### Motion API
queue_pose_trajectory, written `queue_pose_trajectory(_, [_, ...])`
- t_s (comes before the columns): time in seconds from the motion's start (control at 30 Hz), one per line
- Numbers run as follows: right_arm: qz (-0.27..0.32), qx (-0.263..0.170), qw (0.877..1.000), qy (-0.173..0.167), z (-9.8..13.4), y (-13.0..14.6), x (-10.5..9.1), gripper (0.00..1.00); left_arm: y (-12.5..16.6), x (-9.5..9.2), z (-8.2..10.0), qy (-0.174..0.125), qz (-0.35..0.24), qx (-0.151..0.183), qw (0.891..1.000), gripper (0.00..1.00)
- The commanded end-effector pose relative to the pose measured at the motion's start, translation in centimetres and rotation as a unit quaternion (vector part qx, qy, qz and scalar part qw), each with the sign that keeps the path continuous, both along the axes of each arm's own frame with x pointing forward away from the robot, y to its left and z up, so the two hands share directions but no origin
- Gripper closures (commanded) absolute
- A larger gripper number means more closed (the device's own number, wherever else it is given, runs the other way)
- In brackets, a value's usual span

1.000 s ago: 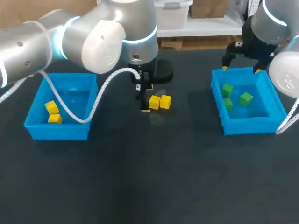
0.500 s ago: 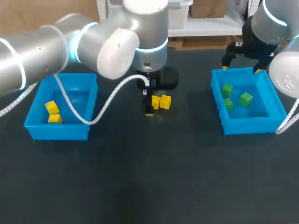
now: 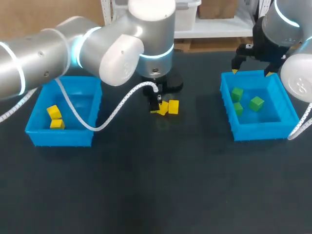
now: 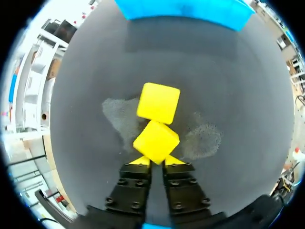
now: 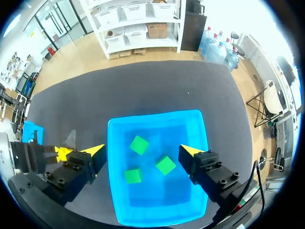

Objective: Put the green cubes in the right bin and the yellow cubes in the left bin.

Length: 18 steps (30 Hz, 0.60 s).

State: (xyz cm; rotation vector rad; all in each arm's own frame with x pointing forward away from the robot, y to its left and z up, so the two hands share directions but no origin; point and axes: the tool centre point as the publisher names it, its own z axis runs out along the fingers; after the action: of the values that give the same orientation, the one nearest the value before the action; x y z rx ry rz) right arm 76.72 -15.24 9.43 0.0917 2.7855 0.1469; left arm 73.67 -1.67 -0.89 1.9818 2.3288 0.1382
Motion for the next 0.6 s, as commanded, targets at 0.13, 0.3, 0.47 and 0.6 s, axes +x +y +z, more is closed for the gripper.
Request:
queue_pose_trajectory(0.13, [-0.001, -0.001, 1.000, -0.002, 0.0, 0.0, -0.2, 0.00, 2.3, 0.1, 2.6, -0.024, 0.034, -0.032, 0.999, 1.00])
queue_pose_trajectory(0.3, [-0.001, -0.001, 1.000, -0.002, 0.0, 0.0, -0.2, 0.00, 4.0, 0.3, 4.1, -0.032, 0.051, -0.041, 0.997, 0.62])
queue_pose_trajectory(0.47, [-0.001, -0.001, 1.000, -0.002, 0.0, 0.0, -0.2, 0.00, 4.9, 0.2, 3.9, -0.031, 0.078, -0.027, 0.996, 0.00])
queue_pose_trajectory(0.6, [-0.001, -0.001, 1.000, -0.002, 0.0, 0.0, -0.2, 0.00, 4.0, 0.1, 3.8, -0.028, 0.086, -0.025, 0.996, 0.00])
